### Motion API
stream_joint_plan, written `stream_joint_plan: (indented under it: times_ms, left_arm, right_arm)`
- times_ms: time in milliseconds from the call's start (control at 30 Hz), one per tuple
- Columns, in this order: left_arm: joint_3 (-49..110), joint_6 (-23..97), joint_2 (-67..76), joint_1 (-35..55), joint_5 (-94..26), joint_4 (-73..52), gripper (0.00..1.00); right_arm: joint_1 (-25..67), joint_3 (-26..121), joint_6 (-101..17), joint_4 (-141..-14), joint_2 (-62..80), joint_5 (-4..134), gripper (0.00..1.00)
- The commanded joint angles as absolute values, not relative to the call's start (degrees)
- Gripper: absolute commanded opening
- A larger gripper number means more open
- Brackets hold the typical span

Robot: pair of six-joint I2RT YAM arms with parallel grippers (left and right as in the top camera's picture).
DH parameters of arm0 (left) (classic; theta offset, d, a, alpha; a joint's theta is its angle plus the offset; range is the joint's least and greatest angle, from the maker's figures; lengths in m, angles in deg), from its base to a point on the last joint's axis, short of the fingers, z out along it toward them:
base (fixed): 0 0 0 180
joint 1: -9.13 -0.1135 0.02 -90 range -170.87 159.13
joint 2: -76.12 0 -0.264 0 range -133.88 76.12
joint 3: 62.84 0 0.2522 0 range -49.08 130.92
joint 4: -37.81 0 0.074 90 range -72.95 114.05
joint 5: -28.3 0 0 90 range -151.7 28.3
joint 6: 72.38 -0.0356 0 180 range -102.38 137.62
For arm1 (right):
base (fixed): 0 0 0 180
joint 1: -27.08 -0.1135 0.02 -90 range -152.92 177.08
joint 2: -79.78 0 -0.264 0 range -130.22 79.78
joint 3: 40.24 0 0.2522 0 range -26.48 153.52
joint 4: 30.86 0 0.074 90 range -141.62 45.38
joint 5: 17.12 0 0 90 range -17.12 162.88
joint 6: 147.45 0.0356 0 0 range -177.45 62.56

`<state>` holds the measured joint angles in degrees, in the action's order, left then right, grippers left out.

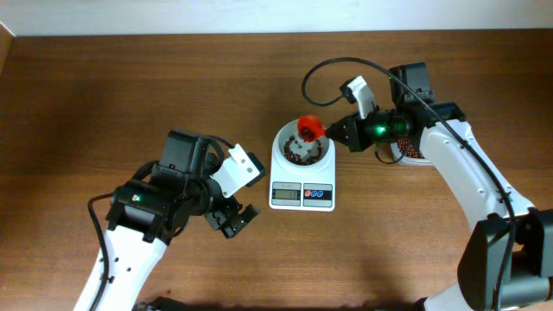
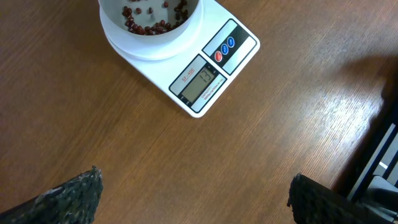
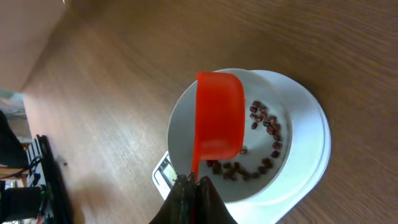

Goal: Scoop and weigh 50g on scale
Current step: 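Tilt the scoop with the right gripper to pour beans into the bowl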

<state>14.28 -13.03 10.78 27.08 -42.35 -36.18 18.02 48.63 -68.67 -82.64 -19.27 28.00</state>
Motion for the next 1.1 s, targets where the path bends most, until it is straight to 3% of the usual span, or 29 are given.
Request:
stream_joint_plan:
  times_ms: [0, 300, 367, 467, 533, 633, 700, 800, 900, 967, 1033, 1067]
  left_arm:
    - [15.04, -13.99, 11.37, 26.84, -41.54, -36.11, 0.99]
    - [15.04, -13.99, 11.37, 26.84, -41.54, -36.09, 0.99]
    - [15.04, -13.99, 11.37, 26.84, -41.54, -36.11, 0.99]
    - [15.04, -13.99, 11.37, 26.84, -41.54, -36.09, 0.99]
    - [15.04, -13.99, 11.37, 26.84, -41.54, -36.11, 0.99]
    - [15.04, -13.99, 11.37, 26.84, -41.52, -36.09, 0.99]
    - [15.04, -13.99, 11.37, 26.84, -41.52, -36.11, 0.99]
    - [15.04, -13.99, 11.37, 26.84, -41.54, -36.09, 0.99]
    - [15.04, -13.99, 11.37, 26.84, -41.54, -36.09, 0.99]
    - [15.04, -13.99, 11.37, 26.84, -41.54, -36.09, 0.99]
    - [15.04, -13.99, 11.37, 26.84, -41.54, -36.09, 0.99]
    - [15.04, -13.99, 11.37, 26.84, -41.54, -36.09, 0.99]
  right_arm:
    - [17.23, 49.09, -72.25, -82.62, -17.65, 26.07, 0.04]
    - [14.39, 49.28, -73.59, -82.47, -13.94, 35.01, 0.04]
    - [14.24, 49.28, -67.36, -83.08, -13.96, 42.44, 0.04]
    - [12.77, 49.28, -73.72, -84.67, -13.94, 36.89, 0.04]
    - [12.47, 49.28, -65.67, -84.15, -13.94, 49.24, 0.04]
    - [12.47, 49.28, -74.09, -83.62, -13.94, 36.67, 0.04]
    - [12.47, 49.28, -66.48, -82.03, -13.94, 45.44, 0.04]
    - [12.47, 49.28, -73.28, -82.20, -13.94, 35.47, 0.04]
    - [12.47, 49.28, -65.91, -82.73, -13.94, 45.88, 0.04]
    - [12.47, 49.28, -70.11, -82.62, -13.94, 41.20, 0.04]
    - [12.47, 49.28, -65.81, -83.03, -13.94, 46.42, 0.04]
    - [12.47, 49.28, -69.24, -83.19, -13.96, 40.70, 0.04]
